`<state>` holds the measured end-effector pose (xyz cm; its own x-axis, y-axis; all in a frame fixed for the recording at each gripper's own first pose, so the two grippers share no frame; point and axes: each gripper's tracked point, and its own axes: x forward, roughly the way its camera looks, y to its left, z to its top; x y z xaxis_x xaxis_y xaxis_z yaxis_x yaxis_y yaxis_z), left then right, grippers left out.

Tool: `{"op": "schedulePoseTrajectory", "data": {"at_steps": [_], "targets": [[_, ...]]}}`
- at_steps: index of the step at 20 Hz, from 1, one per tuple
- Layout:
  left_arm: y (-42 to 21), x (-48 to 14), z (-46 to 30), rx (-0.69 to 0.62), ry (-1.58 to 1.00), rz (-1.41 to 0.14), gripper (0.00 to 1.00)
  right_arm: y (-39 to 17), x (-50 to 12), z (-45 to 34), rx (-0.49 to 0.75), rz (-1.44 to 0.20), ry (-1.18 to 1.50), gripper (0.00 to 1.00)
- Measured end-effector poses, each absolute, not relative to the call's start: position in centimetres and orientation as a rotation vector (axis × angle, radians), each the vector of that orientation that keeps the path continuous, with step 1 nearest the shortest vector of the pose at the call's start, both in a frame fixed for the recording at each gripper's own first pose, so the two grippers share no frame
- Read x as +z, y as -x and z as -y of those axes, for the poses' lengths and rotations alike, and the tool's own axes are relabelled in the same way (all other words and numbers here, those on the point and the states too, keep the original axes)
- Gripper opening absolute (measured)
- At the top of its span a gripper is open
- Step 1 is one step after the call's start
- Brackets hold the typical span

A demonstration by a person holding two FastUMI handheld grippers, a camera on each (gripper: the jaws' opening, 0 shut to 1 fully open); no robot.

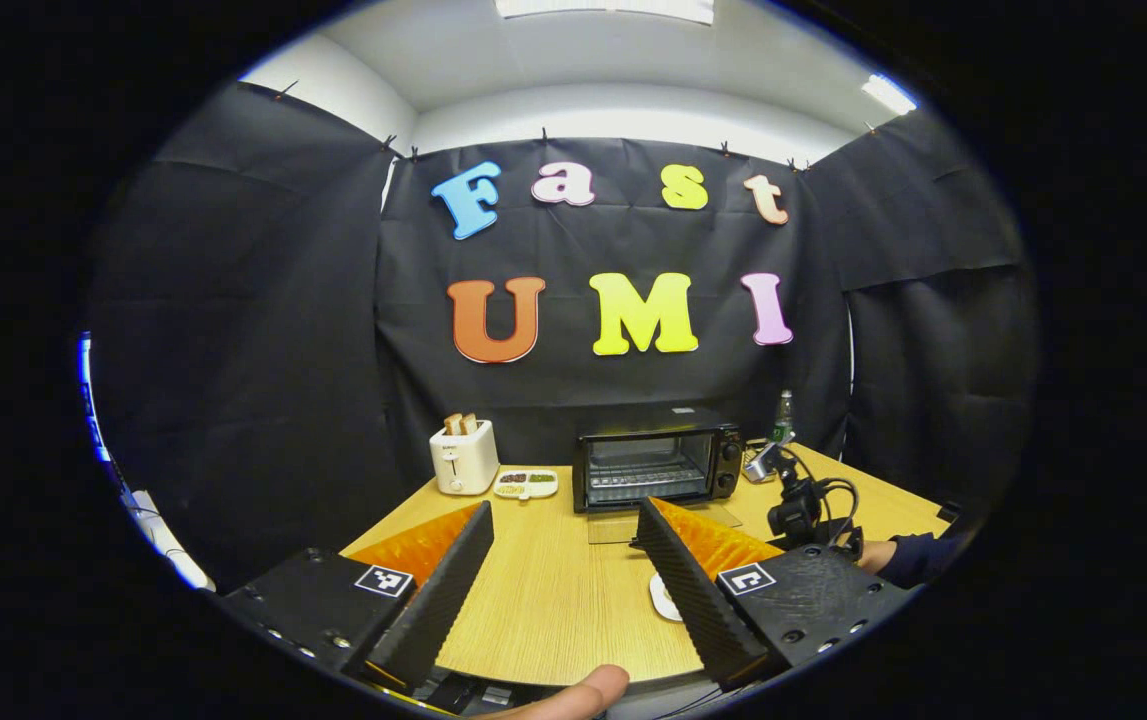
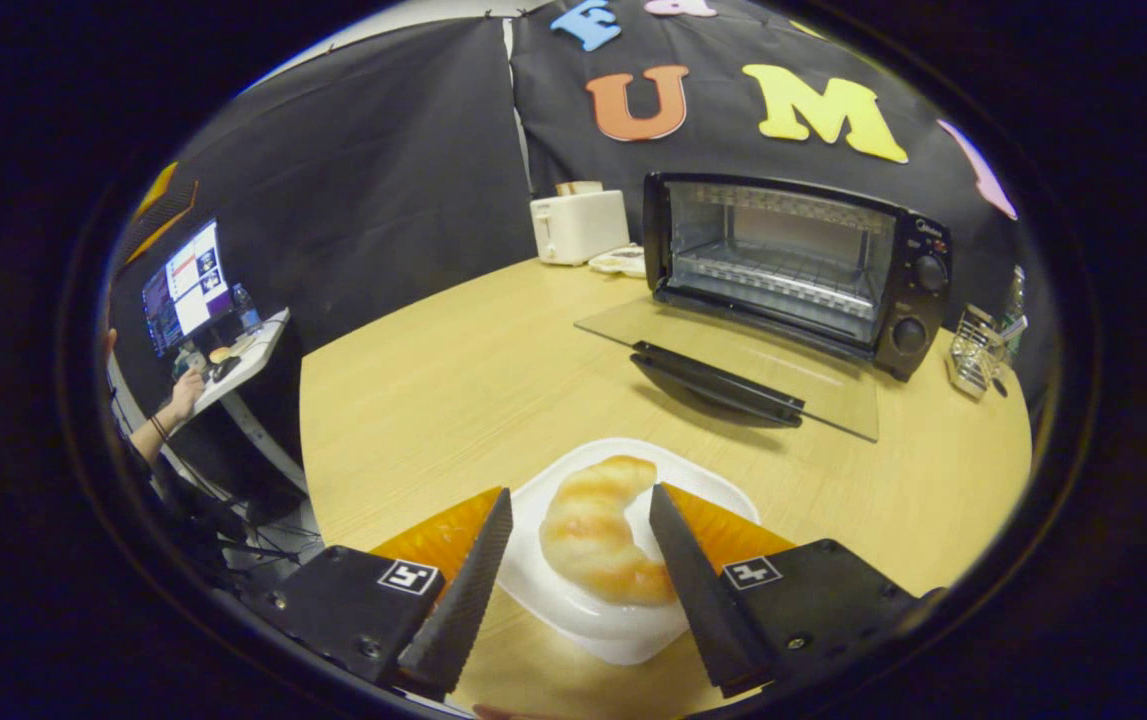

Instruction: Open the electric oven with the left hand, put the food in, and close the electric oven.

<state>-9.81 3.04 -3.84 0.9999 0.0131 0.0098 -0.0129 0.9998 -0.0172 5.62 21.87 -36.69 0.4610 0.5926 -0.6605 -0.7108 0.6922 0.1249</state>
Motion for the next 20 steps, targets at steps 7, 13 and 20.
{"op": "schedulePoseTrajectory", "data": {"at_steps": [7,13,20], "targets": [[9.1,-3.1,-1.4,-0.05,0.043,0.042,0.95,-5.4,-38.2,-22.2,0.816,-0.765,0.173,0.67],[7.9,-3.8,-0.7,-0.117,0.123,0.005,0.95,-5.0,-35.8,-22.5,0.837,-0.76,0.067,0.53],[6.9,-0.4,-3.1,-0.095,0.121,0.077,0.92,-9.5,-28.1,-23.9,0.79,-0.641,-0.089,0.51]]}}
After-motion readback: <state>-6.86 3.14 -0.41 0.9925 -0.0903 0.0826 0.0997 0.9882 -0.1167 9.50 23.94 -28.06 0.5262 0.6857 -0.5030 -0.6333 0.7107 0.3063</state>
